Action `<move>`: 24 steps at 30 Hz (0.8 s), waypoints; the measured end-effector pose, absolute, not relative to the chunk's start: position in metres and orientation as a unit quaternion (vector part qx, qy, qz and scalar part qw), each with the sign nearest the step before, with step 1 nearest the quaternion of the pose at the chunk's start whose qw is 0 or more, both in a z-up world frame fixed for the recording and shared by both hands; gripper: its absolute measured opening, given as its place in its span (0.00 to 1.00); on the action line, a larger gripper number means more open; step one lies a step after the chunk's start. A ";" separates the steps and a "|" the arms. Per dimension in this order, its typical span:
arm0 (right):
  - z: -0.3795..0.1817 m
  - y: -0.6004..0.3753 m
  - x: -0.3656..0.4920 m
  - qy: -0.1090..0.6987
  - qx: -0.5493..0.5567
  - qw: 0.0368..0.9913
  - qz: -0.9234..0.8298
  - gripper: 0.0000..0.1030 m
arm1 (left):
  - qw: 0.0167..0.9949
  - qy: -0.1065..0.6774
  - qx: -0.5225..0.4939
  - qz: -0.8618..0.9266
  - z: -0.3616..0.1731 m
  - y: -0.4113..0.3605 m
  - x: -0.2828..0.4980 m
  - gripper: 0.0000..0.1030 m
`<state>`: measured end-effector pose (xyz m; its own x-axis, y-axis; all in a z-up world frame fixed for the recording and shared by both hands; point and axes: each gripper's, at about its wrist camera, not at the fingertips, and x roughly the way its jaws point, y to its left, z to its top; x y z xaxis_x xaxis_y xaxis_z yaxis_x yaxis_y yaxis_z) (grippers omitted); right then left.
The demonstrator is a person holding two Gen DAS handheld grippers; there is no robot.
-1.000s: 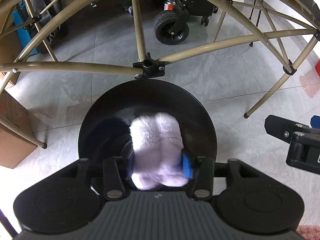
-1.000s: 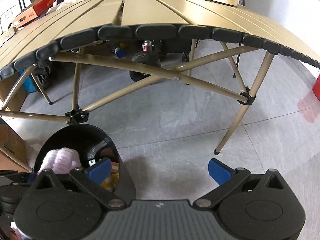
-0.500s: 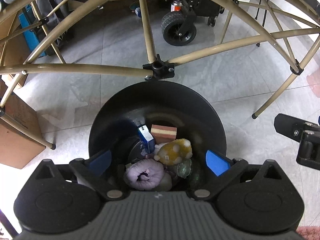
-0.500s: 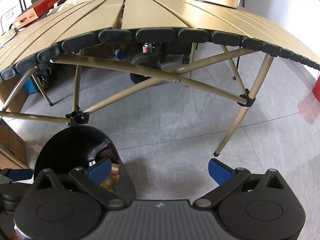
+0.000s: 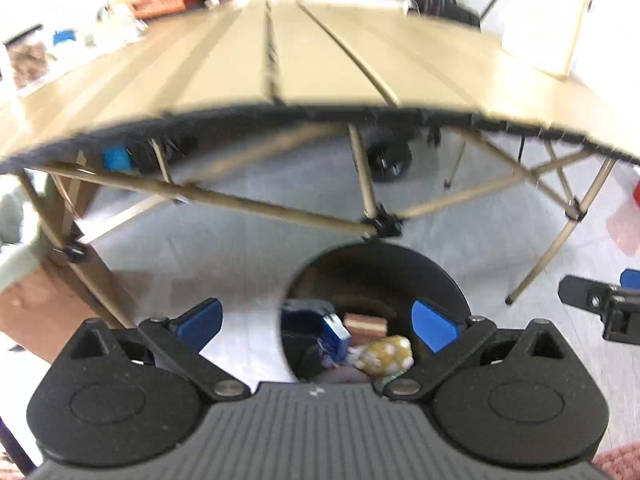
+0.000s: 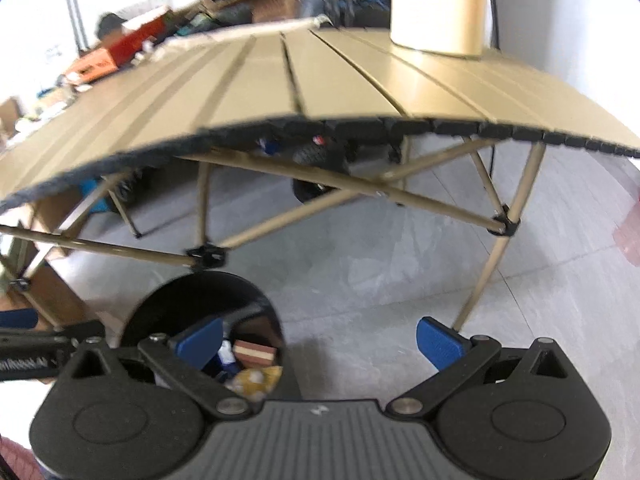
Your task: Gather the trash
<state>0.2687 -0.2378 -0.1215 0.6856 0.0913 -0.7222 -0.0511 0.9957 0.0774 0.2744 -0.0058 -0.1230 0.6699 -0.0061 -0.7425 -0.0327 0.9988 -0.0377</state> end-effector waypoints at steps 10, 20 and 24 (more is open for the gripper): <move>-0.102 -0.210 0.159 0.371 0.025 0.922 0.106 1.00 | 0.931 0.364 -0.013 0.000 -0.081 0.021 0.167 1.00; -0.067 -0.204 0.082 0.357 0.030 0.926 0.122 1.00 | 0.939 0.341 -0.031 -0.018 -0.060 0.031 0.085 1.00; -0.056 -0.198 0.064 0.360 0.015 0.926 0.114 1.00 | 0.938 0.344 -0.037 -0.019 -0.056 0.032 0.072 1.00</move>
